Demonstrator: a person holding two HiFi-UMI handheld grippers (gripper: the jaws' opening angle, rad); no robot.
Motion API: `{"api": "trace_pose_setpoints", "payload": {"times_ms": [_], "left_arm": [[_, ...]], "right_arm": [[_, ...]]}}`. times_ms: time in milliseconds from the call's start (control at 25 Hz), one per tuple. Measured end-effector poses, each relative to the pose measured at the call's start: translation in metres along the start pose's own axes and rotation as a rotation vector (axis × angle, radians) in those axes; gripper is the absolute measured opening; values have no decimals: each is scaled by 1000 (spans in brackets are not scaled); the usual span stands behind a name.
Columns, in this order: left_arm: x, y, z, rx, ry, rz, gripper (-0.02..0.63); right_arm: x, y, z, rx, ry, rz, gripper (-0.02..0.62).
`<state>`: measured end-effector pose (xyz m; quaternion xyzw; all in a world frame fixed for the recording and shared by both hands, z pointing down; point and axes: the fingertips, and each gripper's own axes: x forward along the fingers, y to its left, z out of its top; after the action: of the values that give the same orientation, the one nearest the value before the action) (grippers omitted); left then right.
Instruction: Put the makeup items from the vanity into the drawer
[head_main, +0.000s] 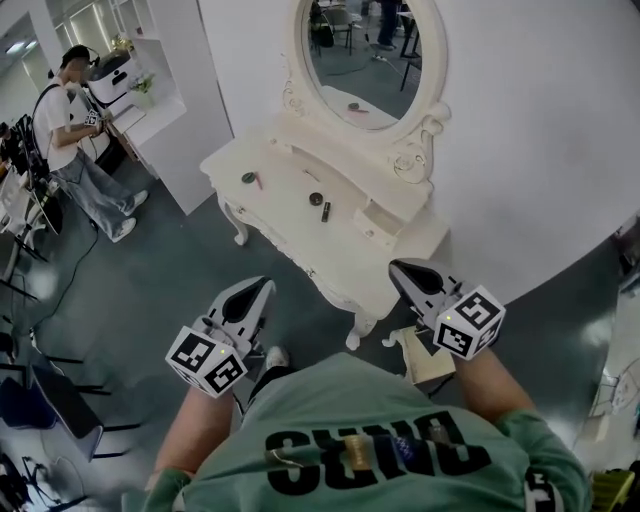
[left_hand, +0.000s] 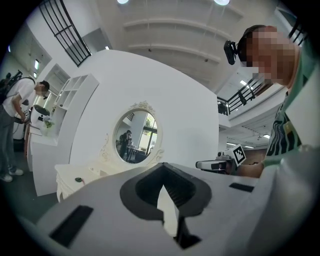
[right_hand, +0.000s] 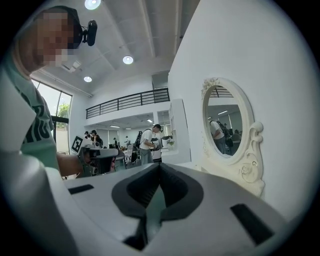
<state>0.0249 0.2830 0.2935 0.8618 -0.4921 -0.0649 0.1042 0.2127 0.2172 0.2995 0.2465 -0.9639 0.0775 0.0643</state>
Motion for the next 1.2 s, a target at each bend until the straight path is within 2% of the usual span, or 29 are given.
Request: {"api": "trace_pose_setpoints", "payload": {"times_ms": [120,240,480,680,800,1000,1200], "left_arm": [[10,43,-2,-18,-5,11,8],[32,100,-2,-24,-2,-15,8],[98,235,26,-31,28,-122,8],[150,308,48,-24,88,-226,8],[180,331,50,-39,99,-259,8],[217,338,40,-66,114,-274,8],[234,329,24,-85,133,-246,8]], "right_arm": [[40,-17,-3,10,4,1,11],[94,-38,-1,10,3,-16,11],[225,-81,23,21,-12,-70,11],[293,-122,49,42,-21,-152,11],[313,-145,49,51,1,-188,11],[321,-175,38,56,58,-191,11],[324,-192,18,-57,177,-127,12]]}}
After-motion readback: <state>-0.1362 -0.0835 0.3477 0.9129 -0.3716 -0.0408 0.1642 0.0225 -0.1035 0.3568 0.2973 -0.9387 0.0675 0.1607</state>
